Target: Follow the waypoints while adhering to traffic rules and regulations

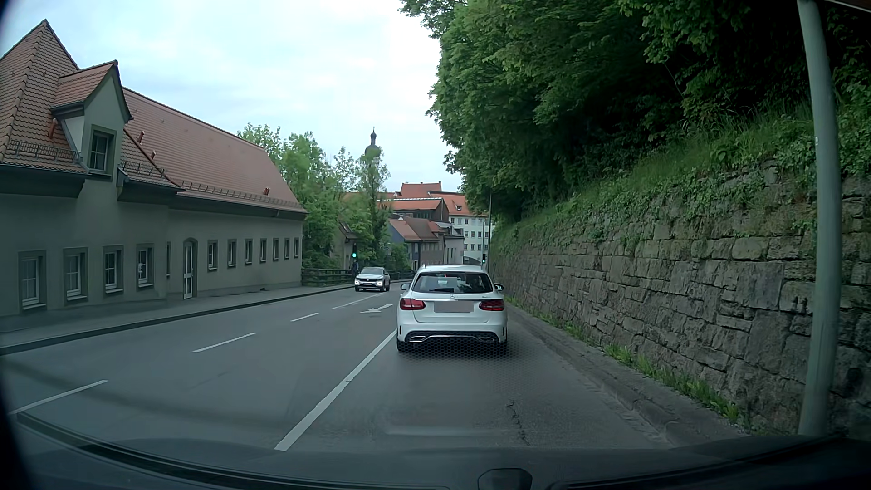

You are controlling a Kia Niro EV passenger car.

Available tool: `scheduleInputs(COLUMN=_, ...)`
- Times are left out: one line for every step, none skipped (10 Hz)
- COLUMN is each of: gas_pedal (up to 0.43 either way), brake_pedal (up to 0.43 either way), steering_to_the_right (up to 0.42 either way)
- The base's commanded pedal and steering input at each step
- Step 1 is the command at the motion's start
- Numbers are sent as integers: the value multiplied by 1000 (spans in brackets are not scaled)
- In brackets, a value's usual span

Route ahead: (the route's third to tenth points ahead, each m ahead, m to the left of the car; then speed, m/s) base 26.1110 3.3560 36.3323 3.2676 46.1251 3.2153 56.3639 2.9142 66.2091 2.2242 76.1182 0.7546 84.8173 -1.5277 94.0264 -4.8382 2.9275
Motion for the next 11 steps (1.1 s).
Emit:
scheduleInputs(gas_pedal=67, brake_pedal=0, steering_to_the_right=-9)
scheduleInputs(gas_pedal=98, brake_pedal=0, steering_to_the_right=-9)
scheduleInputs(gas_pedal=98, brake_pedal=0, steering_to_the_right=-8)
scheduleInputs(gas_pedal=110, brake_pedal=0, steering_to_the_right=-8)
scheduleInputs(gas_pedal=110, brake_pedal=0, steering_to_the_right=-8)
scheduleInputs(gas_pedal=110, brake_pedal=0, steering_to_the_right=-8)
scheduleInputs(gas_pedal=110, brake_pedal=0, steering_to_the_right=-8)
scheduleInputs(gas_pedal=110, brake_pedal=0, steering_to_the_right=-7)
scheduleInputs(gas_pedal=110, brake_pedal=0, steering_to_the_right=-7)
scheduleInputs(gas_pedal=110, brake_pedal=0, steering_to_the_right=-7)
scheduleInputs(gas_pedal=110, brake_pedal=0, steering_to_the_right=-7)
